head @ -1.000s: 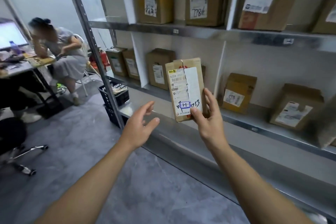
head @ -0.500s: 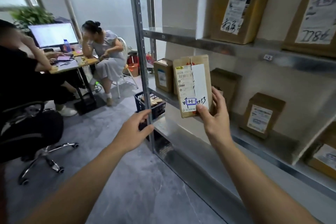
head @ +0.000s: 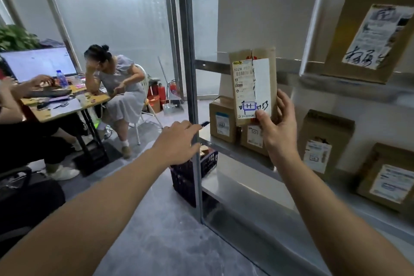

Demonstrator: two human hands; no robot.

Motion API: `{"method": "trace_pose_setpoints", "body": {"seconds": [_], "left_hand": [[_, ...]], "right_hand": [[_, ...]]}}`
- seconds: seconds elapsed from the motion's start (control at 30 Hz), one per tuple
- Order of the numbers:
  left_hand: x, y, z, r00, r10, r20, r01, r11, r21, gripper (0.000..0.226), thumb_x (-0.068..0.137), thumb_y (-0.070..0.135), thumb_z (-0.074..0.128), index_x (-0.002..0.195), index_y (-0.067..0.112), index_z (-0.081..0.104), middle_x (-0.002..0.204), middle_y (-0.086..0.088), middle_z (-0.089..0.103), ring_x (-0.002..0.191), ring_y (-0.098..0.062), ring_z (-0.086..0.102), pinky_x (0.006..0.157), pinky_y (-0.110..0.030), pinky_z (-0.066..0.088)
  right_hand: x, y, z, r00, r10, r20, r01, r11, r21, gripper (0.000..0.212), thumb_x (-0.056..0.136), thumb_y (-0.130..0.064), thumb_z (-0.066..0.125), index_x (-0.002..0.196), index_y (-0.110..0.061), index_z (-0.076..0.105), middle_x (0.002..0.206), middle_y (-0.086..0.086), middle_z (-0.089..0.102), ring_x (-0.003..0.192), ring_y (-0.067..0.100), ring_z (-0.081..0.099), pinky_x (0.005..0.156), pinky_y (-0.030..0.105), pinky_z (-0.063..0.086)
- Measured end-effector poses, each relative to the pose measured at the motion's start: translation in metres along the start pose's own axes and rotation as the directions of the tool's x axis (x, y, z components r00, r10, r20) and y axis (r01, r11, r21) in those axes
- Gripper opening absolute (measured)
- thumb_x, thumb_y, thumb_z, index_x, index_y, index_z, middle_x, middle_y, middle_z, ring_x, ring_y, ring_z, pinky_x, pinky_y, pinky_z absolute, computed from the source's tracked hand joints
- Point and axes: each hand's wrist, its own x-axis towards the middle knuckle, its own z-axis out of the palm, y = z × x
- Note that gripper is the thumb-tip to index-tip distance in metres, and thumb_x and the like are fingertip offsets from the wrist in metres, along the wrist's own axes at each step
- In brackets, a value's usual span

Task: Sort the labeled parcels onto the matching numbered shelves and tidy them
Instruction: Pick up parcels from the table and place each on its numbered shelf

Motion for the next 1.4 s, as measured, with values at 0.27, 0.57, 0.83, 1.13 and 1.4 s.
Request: {"method": "trace_pose_setpoints", "body": {"seconds": [0.27,0.57,0.83,1.13,1.4], "left_hand": [[0.113,-0.038,0.007,0.993,0.110,-0.051,-0.105,0.990,0.094,0.053,0.093,0.043,0.047,0.143,0.028,0.037,0.137,-0.004,0.050,0.122,-0.027,0.047,0.097,-0.046,0.044],[0.228,-0.046,-0.013,0.934,0.172,-0.314,-0.200,0.978,-0.059,0.056,0.093,0.046,0.047,0.142,0.021,0.043,0.138,-0.006,0.051,0.123,-0.029,0.047,0.100,-0.049,0.044],[0.285,-0.049,-0.009,0.892,0.276,-0.358,-0.332,0.938,-0.104,0.052,0.093,0.043,0.051,0.140,0.022,0.045,0.132,-0.003,0.055,0.119,-0.025,0.050,0.100,-0.047,0.044],[0.328,-0.056,-0.013,0.858,0.348,-0.377,-0.438,0.880,-0.184,0.054,0.094,0.045,0.052,0.143,0.026,0.042,0.138,-0.001,0.052,0.124,-0.023,0.047,0.103,-0.043,0.043],[0.340,-0.056,-0.014,0.822,0.379,-0.424,-0.521,0.803,-0.292,0.053,0.094,0.043,0.055,0.142,0.025,0.044,0.140,-0.002,0.051,0.128,-0.023,0.046,0.106,-0.044,0.042]], "right_hand": [[0.095,0.009,0.035,0.984,-0.102,-0.146,0.095,0.994,-0.056,0.063,0.094,-0.022,0.069,0.146,-0.040,0.039,0.142,-0.015,0.050,0.133,0.012,0.051,0.100,0.046,0.055],[0.187,-0.001,0.055,0.932,-0.304,-0.199,0.285,0.951,-0.122,0.055,0.092,-0.027,0.070,0.138,-0.040,0.042,0.139,-0.012,0.050,0.131,0.019,0.054,0.095,0.045,0.057],[0.229,0.019,0.042,0.908,-0.242,-0.342,0.093,0.912,-0.399,0.060,0.096,-0.021,0.066,0.147,-0.036,0.038,0.142,-0.006,0.051,0.127,0.014,0.054,0.095,0.043,0.058],[0.243,0.002,0.041,0.921,-0.135,-0.365,-0.093,0.834,-0.544,0.089,0.093,-0.017,0.070,0.157,-0.039,0.013,0.149,0.002,0.049,0.131,0.025,0.054,0.101,0.045,0.051],[0.250,0.012,0.050,0.900,-0.152,-0.408,-0.133,0.796,-0.591,0.090,0.089,-0.012,0.074,0.154,-0.038,0.018,0.144,0.003,0.053,0.132,0.027,0.054,0.101,0.048,0.051]]}}
